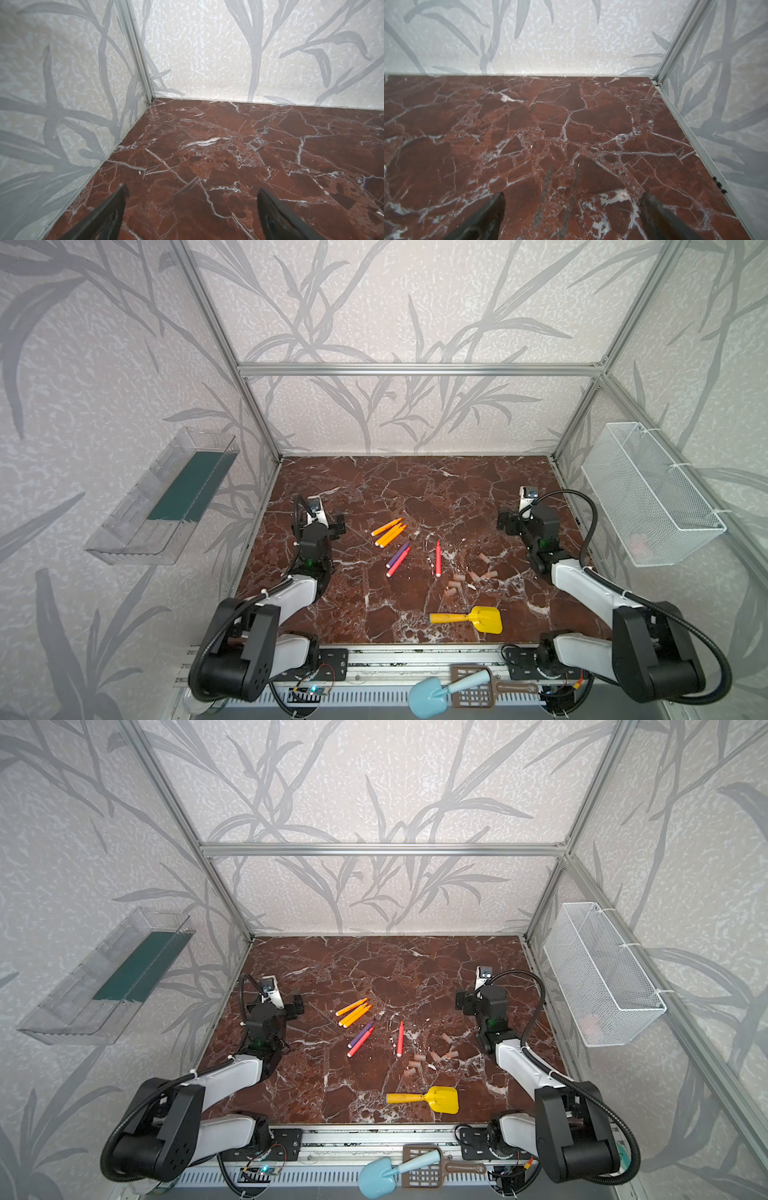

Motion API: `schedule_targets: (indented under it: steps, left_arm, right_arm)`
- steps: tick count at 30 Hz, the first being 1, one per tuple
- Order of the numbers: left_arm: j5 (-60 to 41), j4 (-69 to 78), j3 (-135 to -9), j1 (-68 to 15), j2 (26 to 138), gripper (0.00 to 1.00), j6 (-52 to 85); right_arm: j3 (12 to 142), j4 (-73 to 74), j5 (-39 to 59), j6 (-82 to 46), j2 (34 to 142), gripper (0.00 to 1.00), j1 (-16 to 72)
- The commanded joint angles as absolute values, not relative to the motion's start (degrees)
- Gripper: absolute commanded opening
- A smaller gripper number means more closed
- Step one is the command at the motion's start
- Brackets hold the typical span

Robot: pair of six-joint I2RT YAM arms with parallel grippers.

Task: Insert the pens into the pen caps
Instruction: 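Move the left gripper toward the pink marker while the right arm lifts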

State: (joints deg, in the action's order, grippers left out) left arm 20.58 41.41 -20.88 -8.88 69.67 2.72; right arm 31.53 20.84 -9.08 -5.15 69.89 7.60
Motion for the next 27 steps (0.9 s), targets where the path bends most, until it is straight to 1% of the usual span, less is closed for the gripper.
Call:
schedule_targets:
  steps: [1,4,6,8,9,13,15,17,18,20,24,27]
  left_arm:
    - [17.0,28.7,-26.0,-8.8,65.6,0.99,11.2]
    - [7.8,22.2,-30.2,-8.8,65.5,0.99,15.8]
    - [5.2,19.1,-32.4,-8.7,66.0,0.99,15.7]
    - [3.3,18.5,-33.5,-8.4,66.8,0.99,16.0]
    - [2.3,17.8,-33.9,-8.1,66.8,0.99,16.4]
    - [-0.9,16.1,-34.3,-6.5,64.9,0.99,19.7]
    - [-2.0,17.4,-33.4,-5.3,64.0,0.99,21.9]
    - [1.7,15.4,-33.2,-3.8,63.3,0.99,27.8]
    - [2.7,13.8,-33.4,-3.0,62.9,0.99,30.1]
    - [-1.4,14.2,-32.5,-1.6,61.7,0.99,30.4]
    - [-8.3,18.5,-27.6,-2.0,55.5,0.99,26.9]
    - [-11.4,15.1,-27.0,-3.5,52.5,0.99,26.3]
  right_arm:
    - [31.7,13.3,-8.0,-13.7,67.5,0.99,7.7]
    - [32.2,11.8,-6.7,-20.7,66.1,0.99,7.6]
    - [32.4,10.2,-6.5,-21.3,66.2,0.99,7.6]
    - [31.7,10.0,-9.8,-23.2,66.3,0.99,7.5]
    - [31.3,10.0,-9.7,-23.6,65.8,0.99,7.3]
    - [26.4,17.1,-2.2,-21.0,61.7,0.99,7.0]
    - [24.2,19.3,-4.0,-22.4,60.5,0.99,7.0]
    - [22.4,19.6,-10.5,-28.3,61.1,0.99,7.0]
    - [21.5,21.9,-12.0,-28.9,62.0,0.99,7.0]
    - [21.4,23.6,-11.8,-27.9,63.0,0.99,6.9]
    - [23.1,19.0,-10.4,-27.8,62.1,0.99,6.9]
    - [22.7,21.0,-6.7,-26.8,61.9,0.99,6.9]
